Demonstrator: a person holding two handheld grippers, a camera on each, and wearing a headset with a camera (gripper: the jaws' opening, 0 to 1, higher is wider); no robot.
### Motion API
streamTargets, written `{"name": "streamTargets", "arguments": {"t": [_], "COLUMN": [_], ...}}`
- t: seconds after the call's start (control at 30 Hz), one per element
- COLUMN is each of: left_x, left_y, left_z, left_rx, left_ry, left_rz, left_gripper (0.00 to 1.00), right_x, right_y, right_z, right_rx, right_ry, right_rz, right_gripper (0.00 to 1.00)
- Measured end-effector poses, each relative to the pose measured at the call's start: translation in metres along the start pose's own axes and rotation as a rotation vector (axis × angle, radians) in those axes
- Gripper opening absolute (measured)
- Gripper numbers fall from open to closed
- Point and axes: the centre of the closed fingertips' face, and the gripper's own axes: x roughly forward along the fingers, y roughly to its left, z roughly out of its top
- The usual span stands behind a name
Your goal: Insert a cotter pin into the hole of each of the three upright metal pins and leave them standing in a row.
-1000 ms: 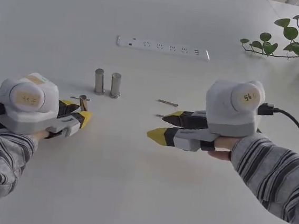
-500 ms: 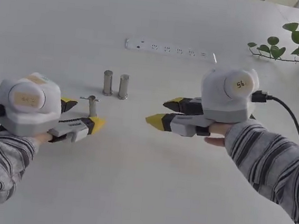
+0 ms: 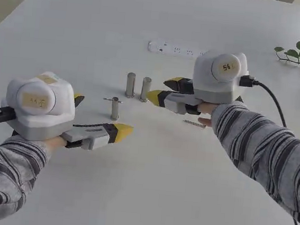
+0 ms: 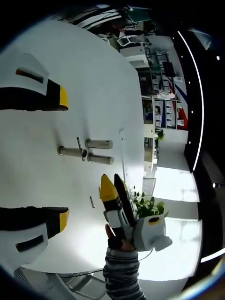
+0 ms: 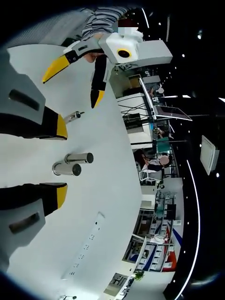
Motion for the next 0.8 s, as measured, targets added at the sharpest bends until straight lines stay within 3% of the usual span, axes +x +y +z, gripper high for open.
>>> {"name": "streamTargets", "arguments": {"t": [0.23, 0.3, 0.47, 0.67, 0.8], "left_x": [-0.005, -0.005, -0.005, -0.007, -0.009], "left_y": [0.002, 0.001, 0.002, -0.005, -0.006], "left_z": [-0.003, -0.003, 0.001, 0.006, 0.003], "left_rx": [0.0, -0.003, -0.018, -0.018, 0.03], "left_ry": [0.005, 0.002, -0.009, -0.03, -0.009], "left_rz": [0.023, 0.022, 0.04, 0.02, 0.026], "left_gripper": [0.93, 0.95, 0.97, 0.99, 0.99], "right_x": [0.02, 0.027, 0.037, 0.039, 0.038], "right_y": [-0.003, -0.009, -0.006, -0.012, -0.01], "right_z": [-0.005, -0.004, -0.001, -0.006, -0.005], "right_rx": [0.054, 0.13, 0.074, 0.079, 0.095], "right_ry": [-0.01, -0.032, -0.025, -0.01, -0.014], "right_rz": [-0.038, -0.045, -0.052, -0.083, -0.087], "right_gripper": [0.32, 0.31, 0.22, 0.11, 0.09]}}
